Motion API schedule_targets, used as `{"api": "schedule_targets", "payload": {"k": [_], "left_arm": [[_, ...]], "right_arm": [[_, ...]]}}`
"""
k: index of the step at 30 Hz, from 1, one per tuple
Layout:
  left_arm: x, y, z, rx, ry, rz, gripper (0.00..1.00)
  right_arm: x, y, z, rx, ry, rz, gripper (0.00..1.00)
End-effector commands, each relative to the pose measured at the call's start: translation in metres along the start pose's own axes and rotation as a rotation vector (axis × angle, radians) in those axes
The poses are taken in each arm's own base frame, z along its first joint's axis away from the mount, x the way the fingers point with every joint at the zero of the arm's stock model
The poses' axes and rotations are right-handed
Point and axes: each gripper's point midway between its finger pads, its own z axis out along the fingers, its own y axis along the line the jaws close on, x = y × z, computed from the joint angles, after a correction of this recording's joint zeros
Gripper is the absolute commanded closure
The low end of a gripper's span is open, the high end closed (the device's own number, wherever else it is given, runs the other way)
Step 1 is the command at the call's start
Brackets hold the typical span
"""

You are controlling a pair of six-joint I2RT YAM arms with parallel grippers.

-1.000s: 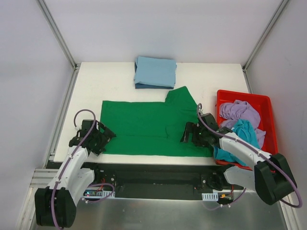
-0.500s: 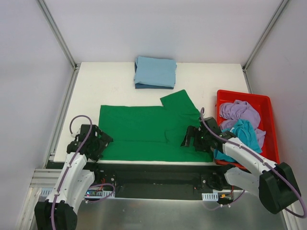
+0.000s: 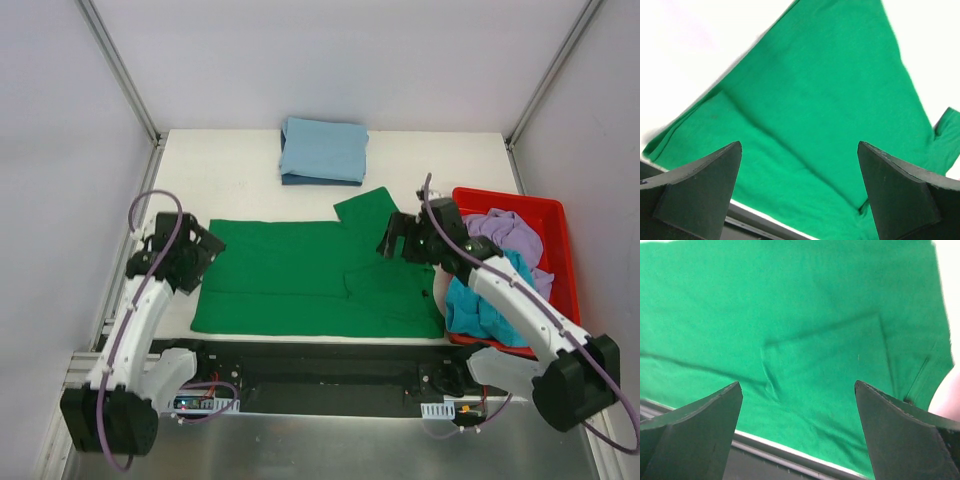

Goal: Fold and stack the t-shirts
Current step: Fold the flattened tshirt in 1/3 of the way, then grap the side of the flattened tshirt furthest away from the robot with both arms

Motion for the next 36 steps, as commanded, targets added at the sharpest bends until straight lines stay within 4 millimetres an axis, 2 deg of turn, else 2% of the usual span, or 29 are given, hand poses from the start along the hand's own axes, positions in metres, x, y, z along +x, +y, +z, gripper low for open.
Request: {"api": "schedule_targets", "payload": {"k": [1, 2, 3, 4, 6, 8, 10, 13, 14, 15, 18, 19, 21, 25, 32, 36], "left_arm": [[-0.052, -0.057, 0.007, 0.01, -0.074, 0.104, 0.01], [-0.063, -0.069, 0.011, -0.001, -0.077, 0.129, 0.01], [-0.074, -0.084, 0.017, -0.011, -0.082, 0.145, 0.01], [-0.079, -0.085, 0.032, -0.061, -0.073, 0.161, 0.01], [-0.094, -0.102, 0.05, -0.089, -0.064, 0.167, 0.01], [-0.108, -0.12, 0.068, -0.105, -0.054, 0.17, 0.07], [-0.127, -0.121, 0.087, -0.165, -0.072, 0.175, 0.11], [-0.137, -0.123, 0.114, -0.242, -0.054, 0.198, 0.14], [-0.135, -0.117, 0.127, -0.287, -0.027, 0.209, 0.16], [-0.138, -0.119, 0.128, -0.302, -0.023, 0.213, 0.18], [-0.133, -0.113, 0.152, -0.37, 0.025, 0.22, 0.32], [-0.131, -0.111, 0.158, -0.386, 0.038, 0.219, 0.33], [-0.127, -0.107, 0.167, -0.405, 0.057, 0.219, 0.36], [-0.117, -0.096, 0.172, -0.441, 0.092, 0.209, 0.43], [-0.105, -0.07, 0.175, -0.52, 0.107, 0.205, 0.58], [-0.097, -0.062, 0.18, -0.54, 0.135, 0.207, 0.61]], "right_arm": [[-0.082, 0.003, 0.008, 0.064, -0.139, -0.108, 0.04], [-0.091, 0.007, 0.016, 0.042, -0.118, -0.112, 0.04], [-0.111, 0.012, 0.019, 0.028, -0.133, -0.112, 0.04], [-0.124, 0.013, 0.028, 0.024, -0.127, -0.114, 0.04], [-0.145, 0.008, 0.046, 0.012, -0.105, -0.083, 0.04], [-0.165, 0.0, 0.064, 0.007, -0.075, -0.022, 0.04], [-0.181, -0.005, 0.08, -0.024, -0.048, 0.012, 0.03], [-0.205, -0.024, 0.11, 0.023, -0.053, 0.019, 0.04], [-0.213, -0.031, 0.119, 0.046, -0.058, 0.018, 0.04], [-0.217, -0.038, 0.128, 0.07, -0.055, 0.012, 0.04], [-0.233, -0.051, 0.147, 0.127, -0.098, -0.014, 0.04], [-0.238, -0.055, 0.154, 0.144, -0.111, -0.017, 0.04], [-0.243, -0.066, 0.167, 0.188, -0.128, -0.028, 0.04], [-0.254, -0.082, 0.187, 0.254, -0.141, -0.045, 0.04], [-0.259, -0.074, 0.222, 0.178, -0.142, -0.022, 0.04], [-0.26, -0.067, 0.241, 0.123, -0.138, -0.012, 0.04]]}}
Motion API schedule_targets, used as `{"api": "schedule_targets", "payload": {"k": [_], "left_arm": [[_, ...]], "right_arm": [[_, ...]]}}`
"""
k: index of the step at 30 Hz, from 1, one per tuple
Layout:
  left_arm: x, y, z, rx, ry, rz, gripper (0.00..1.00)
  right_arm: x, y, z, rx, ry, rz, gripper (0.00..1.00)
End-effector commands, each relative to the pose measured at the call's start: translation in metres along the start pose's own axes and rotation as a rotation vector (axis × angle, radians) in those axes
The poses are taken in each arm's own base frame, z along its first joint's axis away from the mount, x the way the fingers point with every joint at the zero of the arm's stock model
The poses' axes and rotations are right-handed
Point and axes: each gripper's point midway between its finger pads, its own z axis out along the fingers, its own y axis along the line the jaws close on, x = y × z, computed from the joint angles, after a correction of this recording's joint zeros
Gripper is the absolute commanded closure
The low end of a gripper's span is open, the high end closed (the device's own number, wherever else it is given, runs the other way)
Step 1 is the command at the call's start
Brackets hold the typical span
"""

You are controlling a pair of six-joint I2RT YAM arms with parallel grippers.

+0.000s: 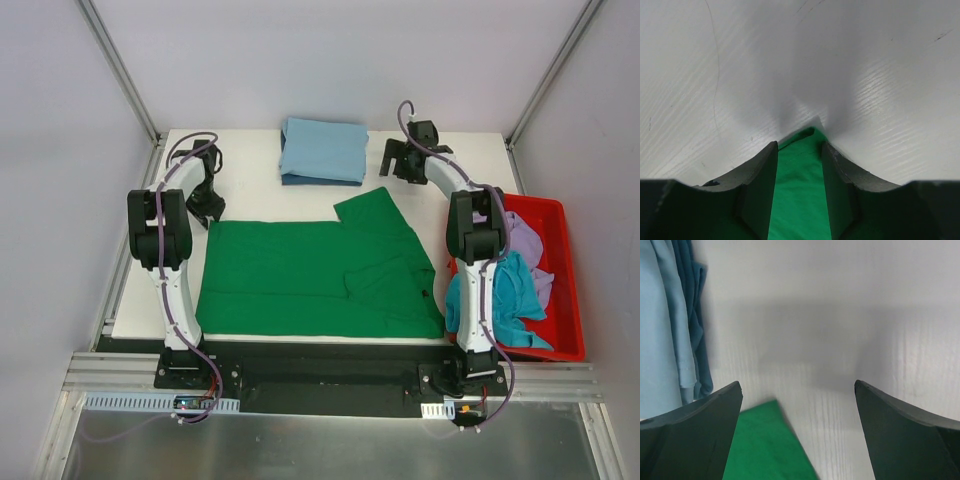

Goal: Fold and stack the t-shirts
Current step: Grap the side of the flattened tshirt furthest away from the robot with both arms

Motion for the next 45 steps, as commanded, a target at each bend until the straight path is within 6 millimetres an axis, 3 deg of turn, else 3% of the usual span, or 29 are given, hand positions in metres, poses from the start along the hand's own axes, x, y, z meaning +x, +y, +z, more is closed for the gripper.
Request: {"api": "schedule_targets", "payload": {"k": [1, 7, 9, 11, 17, 21, 26, 30, 35, 39, 43, 45], "left_arm": [[0.01, 0.015, 0.005, -0.067, 0.024, -0.004, 0.62], [0.02, 0.013, 0.008, -0.049, 0.069, 0.017, 0.92], [0.021, 0.016, 0.007, -0.054, 0.066, 0.015, 1.0], [0.022, 0.018, 0.005, -0.054, 0.064, 0.025, 1.0], [0.023, 0.021, 0.0, -0.049, 0.055, 0.034, 1.0], [0.023, 0.018, -0.005, -0.041, 0.042, 0.065, 1.0], [0.021, 0.016, -0.009, -0.03, 0.034, 0.068, 1.0], [0.018, 0.017, -0.013, -0.024, 0.02, 0.064, 1.0], [0.018, 0.017, -0.02, -0.009, 0.014, 0.063, 1.0], [0.016, 0.017, -0.028, 0.01, 0.002, 0.068, 1.0], [0.027, 0.016, -0.039, 0.029, -0.01, 0.093, 1.0], [0.032, 0.02, -0.043, 0.03, -0.02, 0.096, 1.0]], "right_arm": [[-0.023, 0.025, 0.01, -0.086, -0.057, 0.005, 0.04], [-0.011, 0.04, 0.018, -0.164, 0.003, 0.019, 0.01], [-0.002, 0.046, 0.017, -0.189, 0.043, 0.018, 0.05], [0.012, 0.052, 0.013, -0.207, 0.09, 0.002, 0.1], [0.041, 0.043, 0.001, -0.103, 0.143, -0.065, 0.25], [0.052, 0.042, -0.002, -0.041, 0.159, -0.131, 0.42], [0.055, 0.042, -0.006, 0.011, 0.166, -0.17, 0.66], [0.054, 0.033, -0.014, 0.094, 0.16, -0.217, 0.74], [0.048, 0.034, -0.021, 0.117, 0.134, -0.257, 0.98], [0.04, 0.048, -0.034, 0.069, 0.087, -0.251, 1.0], [0.031, 0.066, -0.07, -0.008, 0.01, -0.26, 1.0], [0.039, 0.068, -0.087, -0.037, 0.005, -0.249, 0.99]]}}
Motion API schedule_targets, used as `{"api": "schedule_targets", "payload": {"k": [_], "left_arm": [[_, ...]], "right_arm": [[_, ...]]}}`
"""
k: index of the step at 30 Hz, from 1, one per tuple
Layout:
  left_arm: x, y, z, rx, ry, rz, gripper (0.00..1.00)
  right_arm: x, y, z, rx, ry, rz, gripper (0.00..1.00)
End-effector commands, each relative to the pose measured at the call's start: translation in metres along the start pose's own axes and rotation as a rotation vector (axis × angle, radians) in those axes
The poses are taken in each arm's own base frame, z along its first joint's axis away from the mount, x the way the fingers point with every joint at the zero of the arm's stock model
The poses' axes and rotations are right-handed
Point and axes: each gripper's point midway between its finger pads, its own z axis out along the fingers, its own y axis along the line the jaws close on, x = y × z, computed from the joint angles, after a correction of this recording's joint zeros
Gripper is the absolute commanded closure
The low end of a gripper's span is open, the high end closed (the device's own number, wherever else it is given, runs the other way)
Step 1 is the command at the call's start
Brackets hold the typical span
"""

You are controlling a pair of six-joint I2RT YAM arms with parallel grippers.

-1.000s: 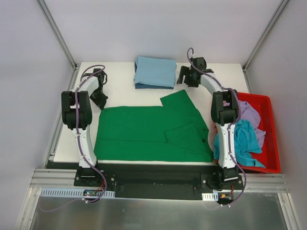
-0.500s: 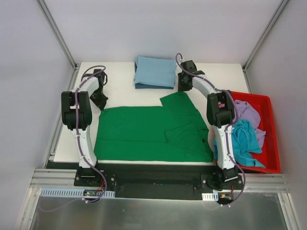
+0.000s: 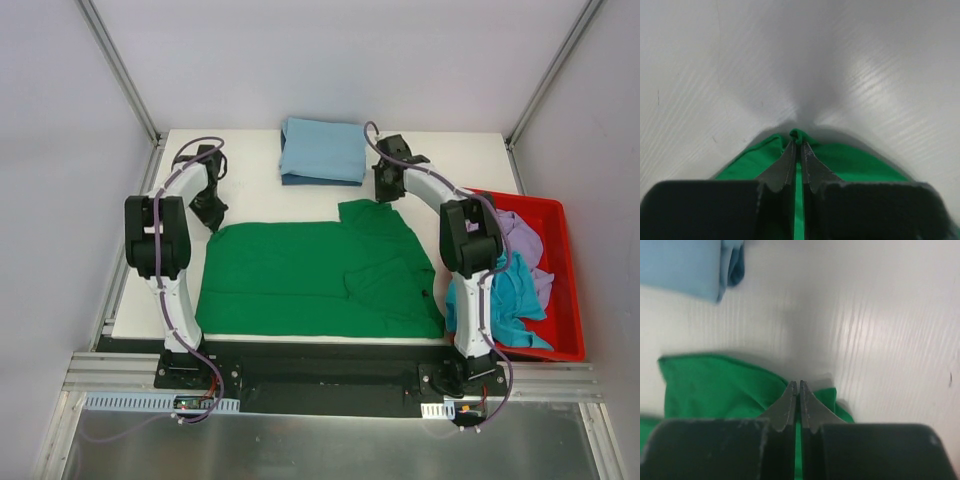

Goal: Fold and stack the t-shirts
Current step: Grap the side of the flattened tshirt furthest away from the robot with both arms

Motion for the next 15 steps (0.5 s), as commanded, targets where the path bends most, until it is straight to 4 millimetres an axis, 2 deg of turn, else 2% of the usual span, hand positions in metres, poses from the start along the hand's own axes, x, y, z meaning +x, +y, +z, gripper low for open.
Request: {"api": "schedule_targets", "payload": {"k": [1, 3, 4, 5, 12, 15], "left_arm": [[0.013, 0.01, -0.033, 0.023, -0.043, 0.032, 1.0], [0.021, 0.018, -0.039, 0.024, -0.057, 0.02, 1.0], [0.023, 0.02, -0.043, 0.033, -0.073, 0.013, 1.0], [0.027, 0.025, -0.045, 0.033, -0.08, 0.008, 1.0], [0.052, 0.07, -0.057, 0.025, -0.151, -0.068, 1.0], [0.062, 0.086, -0.059, 0.025, -0.177, -0.101, 1.0]], "right_arm": [[-0.025, 0.018, -0.076, -0.089, -0.158, -0.012, 1.0], [-0.009, 0.018, -0.094, -0.114, -0.161, -0.027, 1.0], [0.009, 0.014, -0.096, -0.11, -0.141, -0.031, 1.0], [0.02, 0.019, -0.105, -0.149, -0.142, -0.039, 1.0], [0.076, 0.017, -0.16, -0.183, -0.184, -0.062, 1.0], [0.092, 0.016, -0.182, -0.202, -0.224, -0.05, 1.0]]}}
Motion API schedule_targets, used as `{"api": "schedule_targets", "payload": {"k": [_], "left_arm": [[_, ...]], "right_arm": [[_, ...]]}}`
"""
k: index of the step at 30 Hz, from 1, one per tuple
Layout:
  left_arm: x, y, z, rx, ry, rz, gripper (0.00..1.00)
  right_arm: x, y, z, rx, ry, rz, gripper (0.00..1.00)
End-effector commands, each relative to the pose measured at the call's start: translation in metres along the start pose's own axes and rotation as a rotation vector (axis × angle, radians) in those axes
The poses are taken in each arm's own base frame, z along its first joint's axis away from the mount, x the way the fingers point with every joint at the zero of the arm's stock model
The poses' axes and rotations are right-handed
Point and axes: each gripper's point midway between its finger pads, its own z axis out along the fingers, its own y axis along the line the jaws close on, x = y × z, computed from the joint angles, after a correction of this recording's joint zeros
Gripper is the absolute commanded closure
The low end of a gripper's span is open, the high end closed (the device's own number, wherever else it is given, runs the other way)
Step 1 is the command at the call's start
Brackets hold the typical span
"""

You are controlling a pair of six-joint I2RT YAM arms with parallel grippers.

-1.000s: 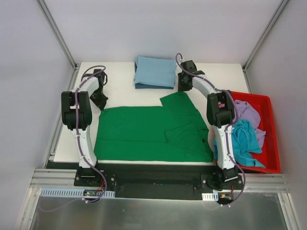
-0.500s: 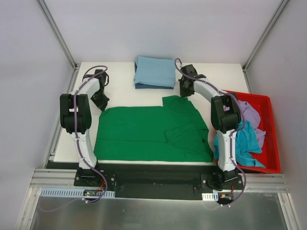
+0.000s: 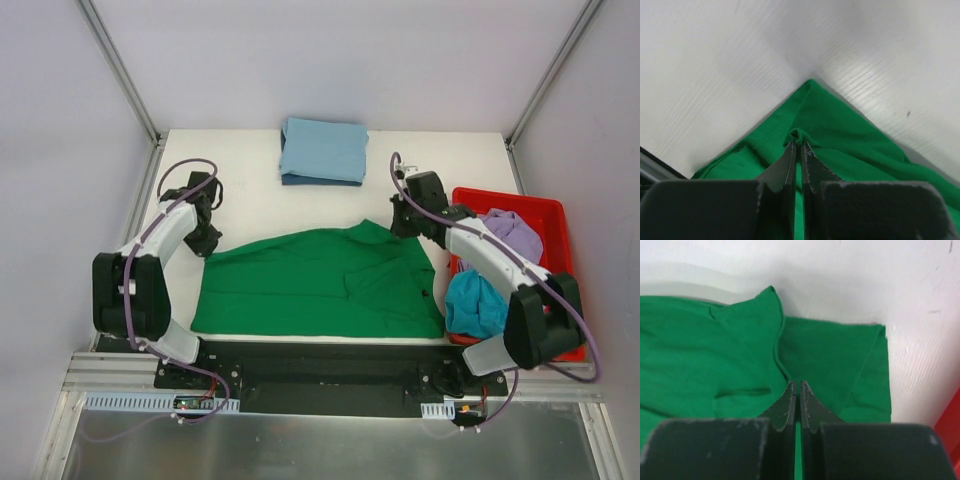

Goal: Fold and stack the t-shirts
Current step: Grap the side of the flattened tshirt furthest away from the robot with both arms, then fold the other side of the tshirt into a rectangle

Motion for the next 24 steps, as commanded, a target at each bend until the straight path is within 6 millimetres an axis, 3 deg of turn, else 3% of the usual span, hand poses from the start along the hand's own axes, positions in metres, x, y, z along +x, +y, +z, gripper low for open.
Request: {"api": "schedule_targets", "payload": {"k": [1, 9, 16, 24], "left_arm": [[0.002, 0.027, -0.008, -0.025, -0.091, -0.092, 1.0], [0.009, 0.043, -0.012, -0.009, -0.14, -0.155, 1.0], [0.007, 0.049, -0.016, -0.006, -0.169, -0.173, 1.0], [0.018, 0.058, -0.005, -0.046, -0.147, -0.161, 1.0]], "right_arm": [[0.005, 0.012, -0.038, -0.052, -0.1, 0.003, 1.0], [0.046, -0.006, -0.074, 0.01, -0.12, 0.021, 1.0], [0.067, 0.005, -0.091, -0.08, -0.126, 0.02, 1.0], [0.099, 0.008, -0.078, -0.116, -0.082, 0.074, 1.0]]}}
